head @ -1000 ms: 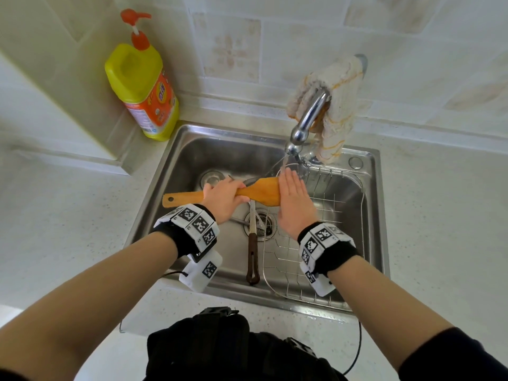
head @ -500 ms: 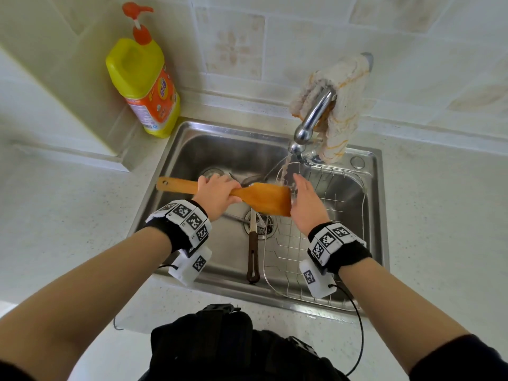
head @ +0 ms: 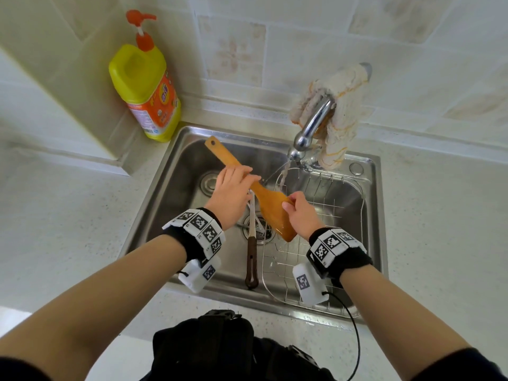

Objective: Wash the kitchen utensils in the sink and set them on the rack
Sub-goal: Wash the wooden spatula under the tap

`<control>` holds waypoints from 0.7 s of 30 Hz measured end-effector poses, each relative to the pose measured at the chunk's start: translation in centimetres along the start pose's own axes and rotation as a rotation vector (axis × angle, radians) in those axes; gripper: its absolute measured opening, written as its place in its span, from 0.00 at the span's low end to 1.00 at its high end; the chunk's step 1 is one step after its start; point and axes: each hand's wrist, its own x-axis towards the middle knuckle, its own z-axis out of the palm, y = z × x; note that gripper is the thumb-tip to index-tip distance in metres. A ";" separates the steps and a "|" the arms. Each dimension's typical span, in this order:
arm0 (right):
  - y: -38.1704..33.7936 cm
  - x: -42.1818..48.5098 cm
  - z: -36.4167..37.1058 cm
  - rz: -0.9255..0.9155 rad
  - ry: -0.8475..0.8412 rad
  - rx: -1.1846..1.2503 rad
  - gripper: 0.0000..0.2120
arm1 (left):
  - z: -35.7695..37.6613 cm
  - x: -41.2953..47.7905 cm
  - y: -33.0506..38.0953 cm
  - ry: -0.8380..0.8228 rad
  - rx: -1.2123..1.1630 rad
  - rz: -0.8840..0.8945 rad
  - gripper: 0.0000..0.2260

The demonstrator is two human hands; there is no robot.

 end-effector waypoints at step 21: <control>-4.3 -1.0 2.0 -0.184 -0.092 0.007 0.14 | -2.1 -3.1 -3.3 -0.176 -0.442 -0.503 0.20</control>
